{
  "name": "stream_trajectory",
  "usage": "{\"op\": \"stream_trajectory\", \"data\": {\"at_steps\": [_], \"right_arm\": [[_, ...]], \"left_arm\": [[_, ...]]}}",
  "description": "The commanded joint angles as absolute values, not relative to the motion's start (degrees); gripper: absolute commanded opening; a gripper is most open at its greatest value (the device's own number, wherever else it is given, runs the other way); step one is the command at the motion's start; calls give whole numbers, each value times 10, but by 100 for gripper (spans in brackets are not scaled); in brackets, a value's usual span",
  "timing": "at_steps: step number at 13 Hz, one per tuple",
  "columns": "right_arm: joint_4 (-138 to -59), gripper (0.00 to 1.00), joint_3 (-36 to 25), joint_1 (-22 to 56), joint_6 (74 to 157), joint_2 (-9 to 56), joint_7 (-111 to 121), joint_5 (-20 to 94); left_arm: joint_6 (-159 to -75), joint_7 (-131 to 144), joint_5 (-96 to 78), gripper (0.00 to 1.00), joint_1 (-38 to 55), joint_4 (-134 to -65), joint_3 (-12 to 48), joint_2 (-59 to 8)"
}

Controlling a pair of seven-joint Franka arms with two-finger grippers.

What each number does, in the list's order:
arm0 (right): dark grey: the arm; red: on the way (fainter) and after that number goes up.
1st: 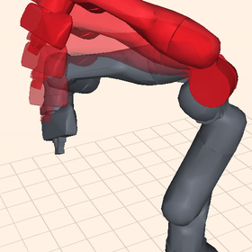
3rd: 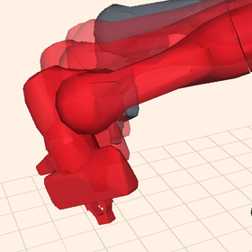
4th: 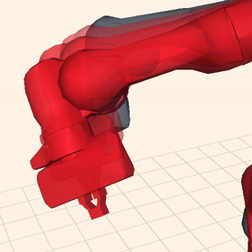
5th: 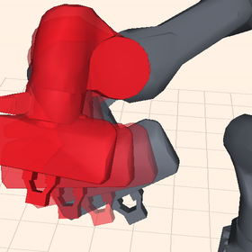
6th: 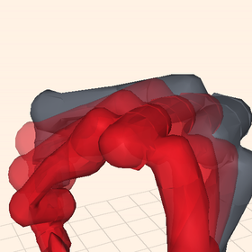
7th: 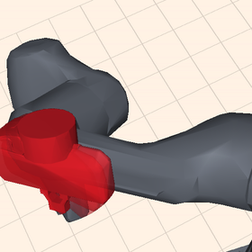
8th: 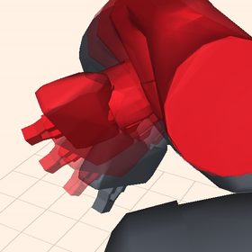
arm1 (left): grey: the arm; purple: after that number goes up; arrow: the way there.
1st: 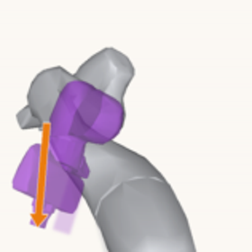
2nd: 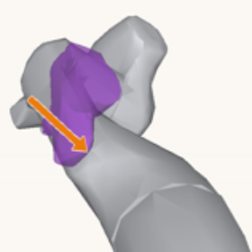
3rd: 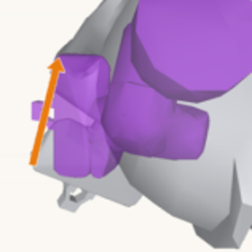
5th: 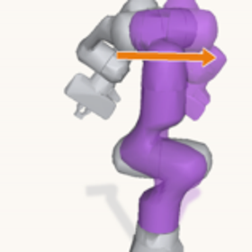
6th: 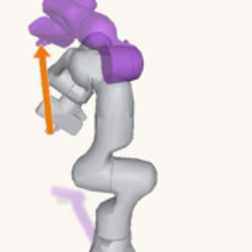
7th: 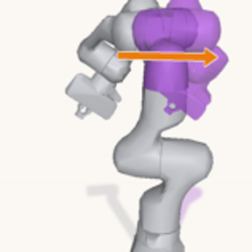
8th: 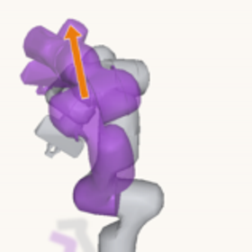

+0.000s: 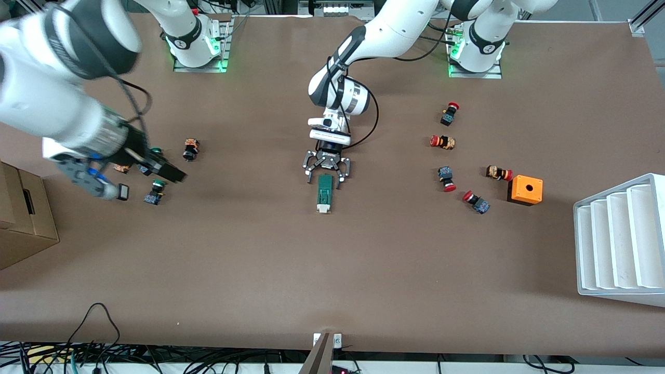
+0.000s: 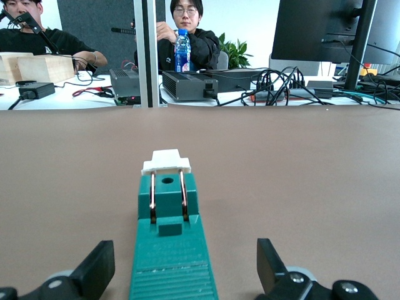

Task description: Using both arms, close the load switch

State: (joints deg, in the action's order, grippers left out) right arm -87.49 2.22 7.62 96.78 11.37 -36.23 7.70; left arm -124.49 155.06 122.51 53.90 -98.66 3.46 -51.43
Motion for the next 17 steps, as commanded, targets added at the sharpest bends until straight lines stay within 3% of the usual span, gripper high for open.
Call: {"op": "stream_trajectory", "data": {"at_steps": [1, 8, 17], "right_arm": [[-897, 99, 27, 34, 935, 77, -244, 76], [-902, 99, -8, -8, 905, 44, 24, 20], [-894, 99, -23, -8, 902, 41, 89, -6]], "left_arm": [[-1255, 1560, 1241, 100, 535, -980, 33, -512], [-1293, 1547, 1232, 100, 522, -989, 33, -476], [-1450, 1493, 1170, 100, 462, -1006, 35, -377]]}}
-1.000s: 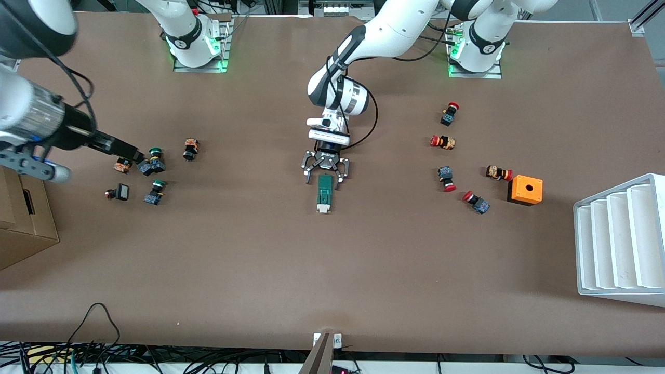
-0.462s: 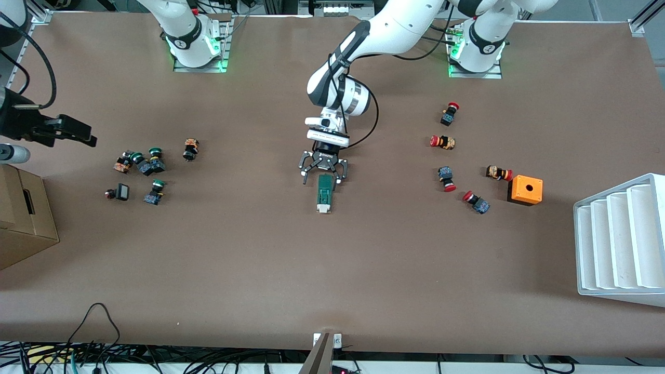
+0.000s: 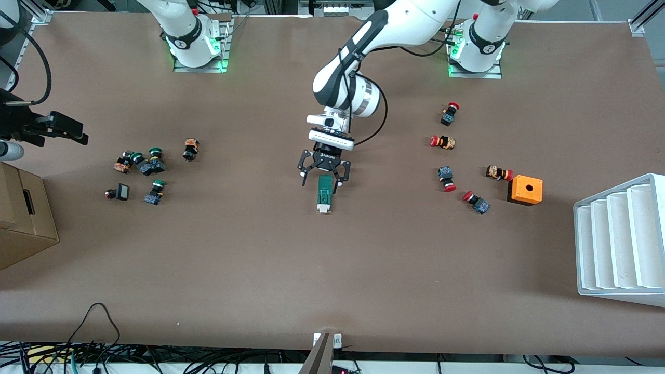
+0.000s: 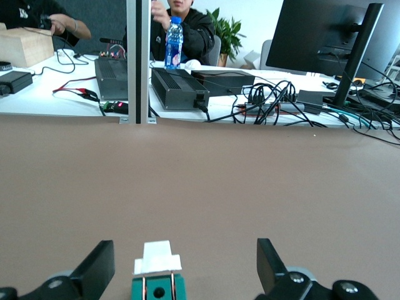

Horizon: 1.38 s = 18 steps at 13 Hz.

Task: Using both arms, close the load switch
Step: 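Open the left gripper and lift it off the switch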

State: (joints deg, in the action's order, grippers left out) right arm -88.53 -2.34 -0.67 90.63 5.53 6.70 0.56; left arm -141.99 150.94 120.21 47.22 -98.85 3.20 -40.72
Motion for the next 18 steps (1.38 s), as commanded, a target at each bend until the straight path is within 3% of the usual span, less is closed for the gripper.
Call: {"op": "stream_trajectory", "data": {"at_steps": [1, 18], "right_arm": [[-889, 99, -23, -8, 902, 41, 91, -6], [-864, 100, -11, 18, 908, 54, 104, -11]], "left_arm": [[-1457, 1469, 1140, 100, 462, -1003, 35, -375], [-1470, 975, 598, 100, 440, -998, 39, -284]]}}
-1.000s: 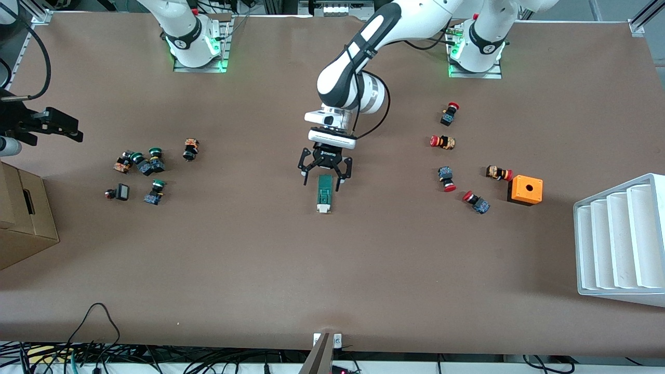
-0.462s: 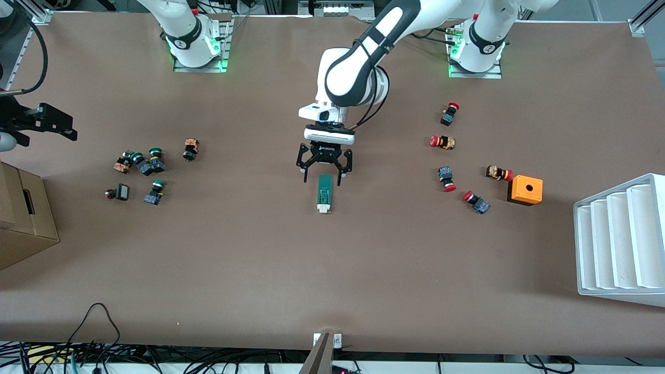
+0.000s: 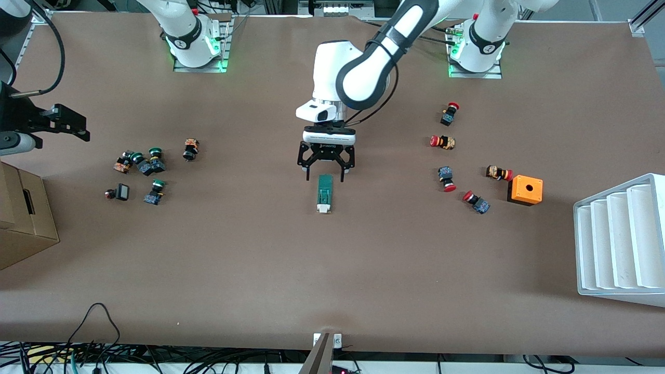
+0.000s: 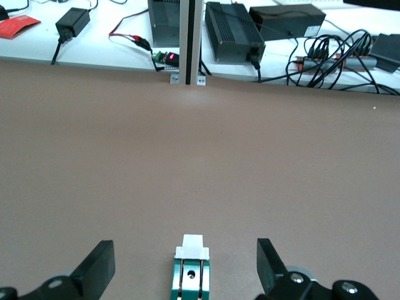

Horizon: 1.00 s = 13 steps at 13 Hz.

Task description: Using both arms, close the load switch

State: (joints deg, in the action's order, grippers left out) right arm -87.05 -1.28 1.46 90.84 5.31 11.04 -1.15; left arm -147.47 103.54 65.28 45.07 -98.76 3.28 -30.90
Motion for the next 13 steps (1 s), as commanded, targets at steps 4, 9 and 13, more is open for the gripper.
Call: {"op": "stream_trajectory", "data": {"at_steps": [4, 9, 13], "right_arm": [[-864, 100, 4, 27, 906, 54, 105, -18], [-864, 100, 4, 33, 910, 55, 105, -21], [-864, 100, 4, 33, 911, 55, 105, -22]], "left_arm": [[-1421, 867, 467, 100, 437, -998, 39, -258], [-1317, 735, 323, 100, 432, -949, 39, -246], [-1217, 594, 215, 100, 395, -887, 39, -231]]}}
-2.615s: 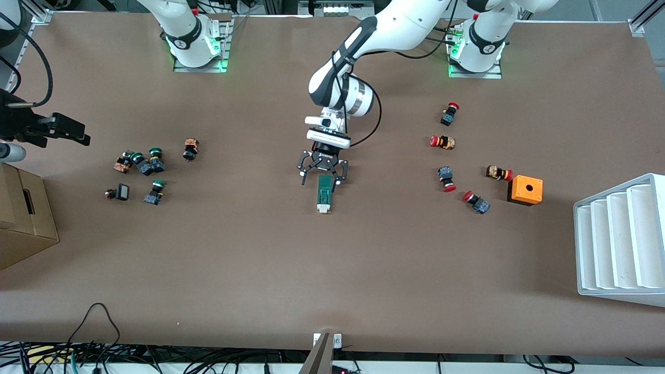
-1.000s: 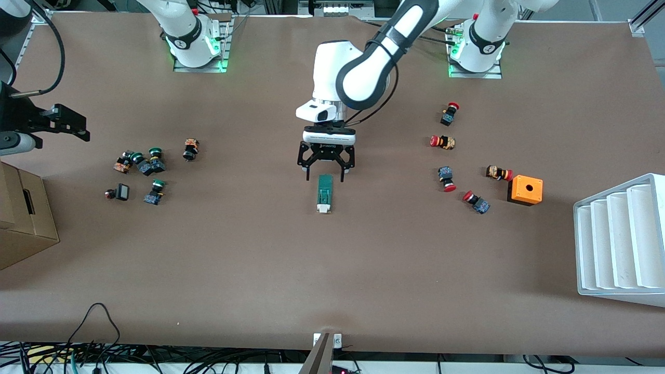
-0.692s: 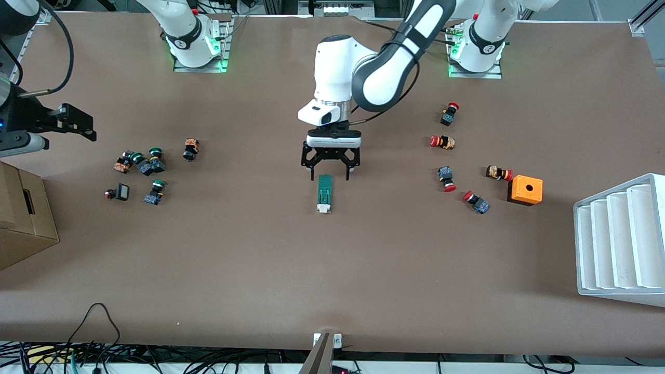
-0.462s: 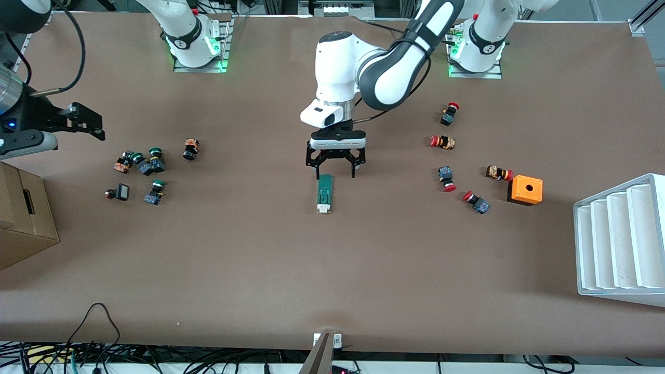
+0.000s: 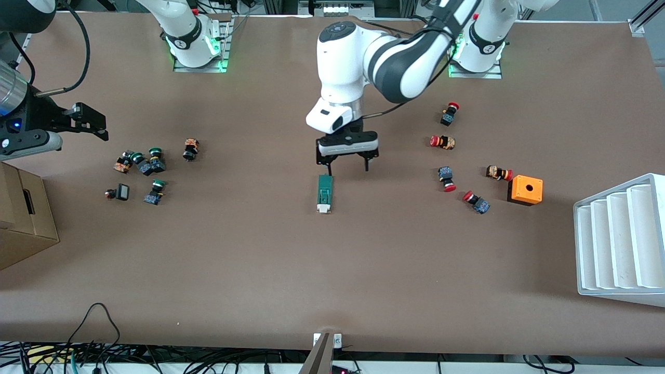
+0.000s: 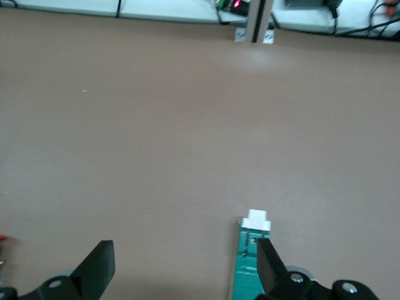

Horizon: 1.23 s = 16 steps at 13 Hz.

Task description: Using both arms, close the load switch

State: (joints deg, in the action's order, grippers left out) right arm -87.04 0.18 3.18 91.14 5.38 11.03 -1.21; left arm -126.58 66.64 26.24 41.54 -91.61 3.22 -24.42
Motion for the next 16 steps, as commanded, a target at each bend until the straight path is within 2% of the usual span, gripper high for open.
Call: {"op": "stream_trajectory", "data": {"at_steps": [1, 9, 16], "right_arm": [[-864, 100, 4, 33, 911, 55, 105, -22], [-864, 100, 4, 37, 917, 56, 105, -22], [-864, 100, 4, 49, 918, 57, 105, -41]], "left_arm": [[-1199, 562, 190, 100, 377, -876, 39, -227], [-1040, 367, 97, 100, 279, -783, 40, -217], [-968, 196, 41, 100, 178, -779, 40, -188]]}}
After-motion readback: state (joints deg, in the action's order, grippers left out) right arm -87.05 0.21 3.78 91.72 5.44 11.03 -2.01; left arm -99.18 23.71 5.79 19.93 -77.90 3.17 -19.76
